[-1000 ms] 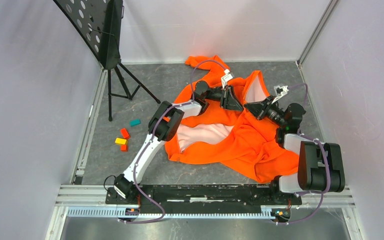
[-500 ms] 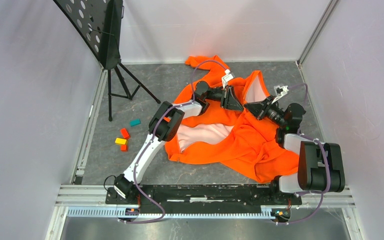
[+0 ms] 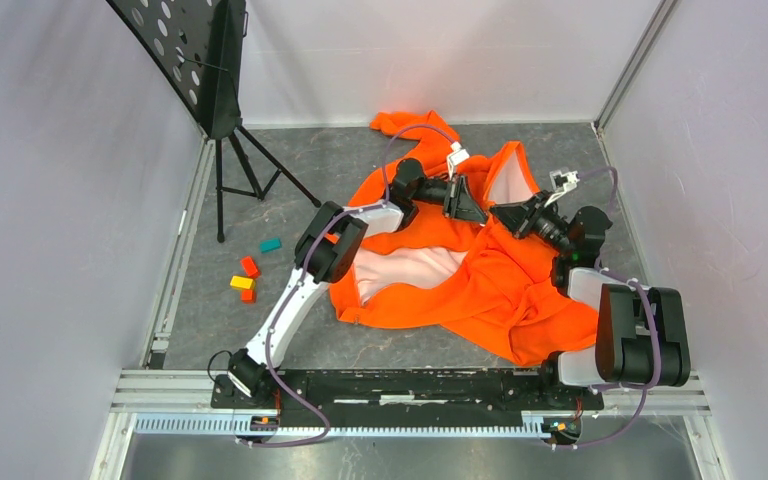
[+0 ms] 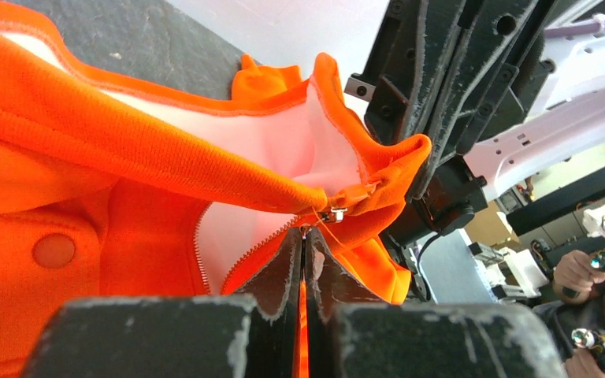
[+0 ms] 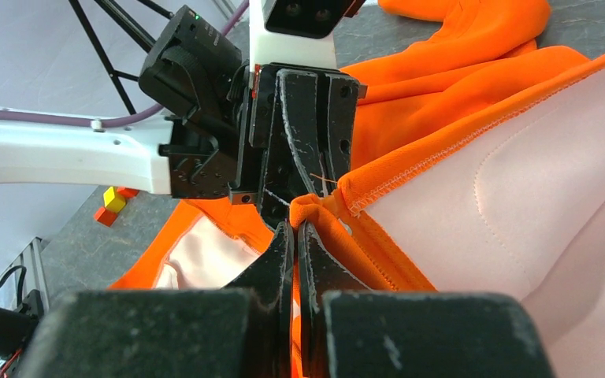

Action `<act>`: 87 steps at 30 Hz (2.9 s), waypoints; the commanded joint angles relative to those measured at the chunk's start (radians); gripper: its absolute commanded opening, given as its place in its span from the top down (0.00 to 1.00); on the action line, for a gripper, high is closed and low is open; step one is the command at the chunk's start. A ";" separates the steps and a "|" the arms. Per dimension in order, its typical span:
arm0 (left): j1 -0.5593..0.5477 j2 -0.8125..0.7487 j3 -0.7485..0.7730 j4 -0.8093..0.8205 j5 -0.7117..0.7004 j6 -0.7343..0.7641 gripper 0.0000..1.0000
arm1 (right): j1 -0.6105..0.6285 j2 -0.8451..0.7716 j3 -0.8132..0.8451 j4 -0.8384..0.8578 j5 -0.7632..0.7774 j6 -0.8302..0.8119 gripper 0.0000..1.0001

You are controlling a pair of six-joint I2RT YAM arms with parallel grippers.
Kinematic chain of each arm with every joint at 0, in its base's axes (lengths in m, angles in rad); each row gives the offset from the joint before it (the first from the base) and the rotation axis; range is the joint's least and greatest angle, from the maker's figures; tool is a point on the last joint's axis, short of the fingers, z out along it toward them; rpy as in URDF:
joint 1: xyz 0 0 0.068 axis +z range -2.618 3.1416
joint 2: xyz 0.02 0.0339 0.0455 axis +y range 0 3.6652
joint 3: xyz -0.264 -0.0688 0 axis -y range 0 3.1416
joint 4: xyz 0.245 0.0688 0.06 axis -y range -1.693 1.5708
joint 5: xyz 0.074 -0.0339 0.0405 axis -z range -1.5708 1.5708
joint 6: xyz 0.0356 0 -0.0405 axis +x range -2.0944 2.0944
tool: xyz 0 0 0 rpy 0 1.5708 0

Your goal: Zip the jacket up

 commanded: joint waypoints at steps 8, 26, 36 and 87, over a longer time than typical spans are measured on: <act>-0.025 -0.216 -0.023 -0.904 -0.219 0.520 0.98 | 0.006 -0.029 -0.004 0.299 0.111 0.101 1.00; -0.027 -0.535 -0.171 -1.596 -0.725 0.758 0.98 | -0.113 -0.228 -0.128 0.163 0.315 0.040 1.00; -0.027 -0.753 -0.434 -1.658 -0.911 0.825 0.98 | -0.205 -0.340 -0.143 -0.260 0.659 -0.044 1.00; 0.031 -1.502 -1.024 -1.708 -1.355 0.816 0.37 | 0.002 -0.319 0.139 -0.993 1.217 -0.340 0.02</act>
